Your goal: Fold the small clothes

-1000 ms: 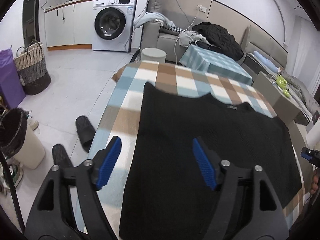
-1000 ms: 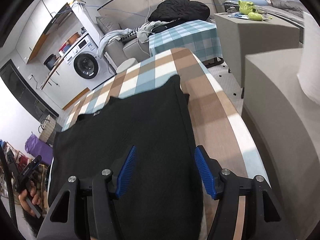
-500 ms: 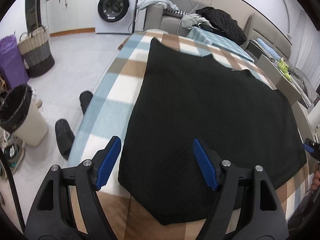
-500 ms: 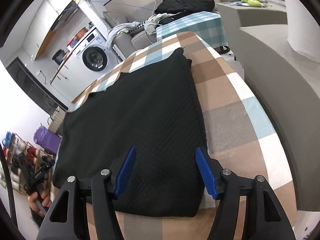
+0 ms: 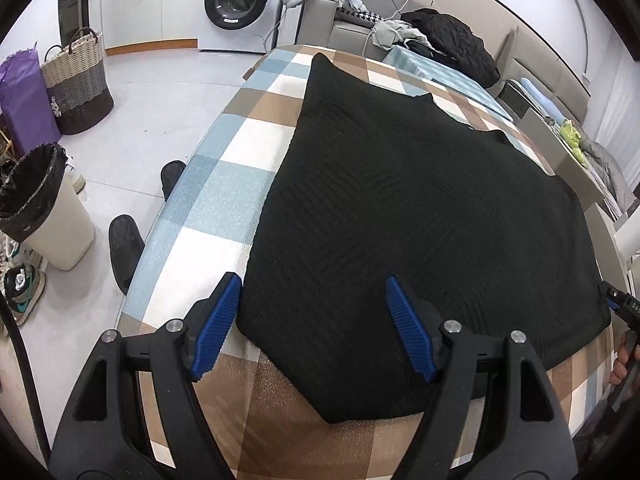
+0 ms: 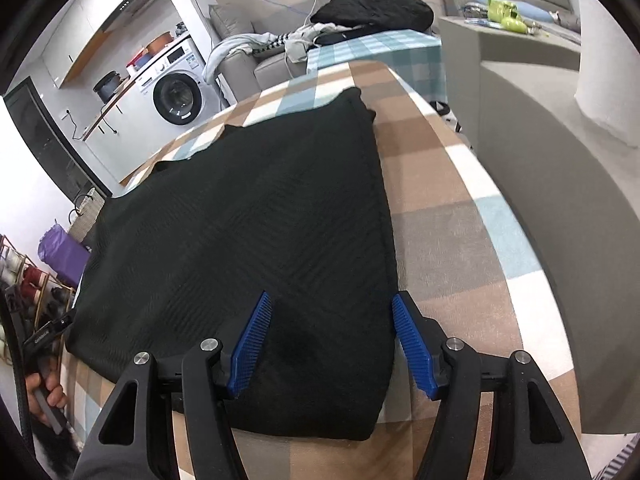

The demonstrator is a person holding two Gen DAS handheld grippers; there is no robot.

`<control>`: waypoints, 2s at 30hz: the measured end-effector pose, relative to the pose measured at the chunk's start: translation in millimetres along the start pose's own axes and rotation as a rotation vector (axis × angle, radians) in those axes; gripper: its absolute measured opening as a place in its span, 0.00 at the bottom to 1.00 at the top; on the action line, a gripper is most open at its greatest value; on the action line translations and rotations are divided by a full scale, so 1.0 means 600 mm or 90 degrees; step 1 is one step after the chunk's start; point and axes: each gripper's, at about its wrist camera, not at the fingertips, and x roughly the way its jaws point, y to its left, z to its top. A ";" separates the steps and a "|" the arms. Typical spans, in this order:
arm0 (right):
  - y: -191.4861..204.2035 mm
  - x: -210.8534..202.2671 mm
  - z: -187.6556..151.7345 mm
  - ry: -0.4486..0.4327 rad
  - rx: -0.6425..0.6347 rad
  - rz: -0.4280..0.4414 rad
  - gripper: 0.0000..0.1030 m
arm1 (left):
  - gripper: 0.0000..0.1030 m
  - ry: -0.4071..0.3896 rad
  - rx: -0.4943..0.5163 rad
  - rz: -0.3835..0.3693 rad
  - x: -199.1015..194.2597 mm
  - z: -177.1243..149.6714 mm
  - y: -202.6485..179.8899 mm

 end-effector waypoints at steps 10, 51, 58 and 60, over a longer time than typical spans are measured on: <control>0.004 -0.004 0.002 -0.013 0.004 0.018 0.38 | 0.27 -0.016 0.017 -0.018 -0.009 0.000 -0.009; -0.015 -0.065 -0.056 -0.022 0.059 0.025 0.62 | 0.46 -0.026 -0.022 0.000 -0.092 -0.071 0.002; -0.013 -0.076 -0.083 0.005 0.090 0.087 0.62 | 0.51 -0.013 -0.065 -0.039 -0.119 -0.099 0.003; -0.010 -0.074 -0.092 0.018 0.101 0.112 0.62 | 0.51 -0.005 -0.069 -0.040 -0.125 -0.108 0.002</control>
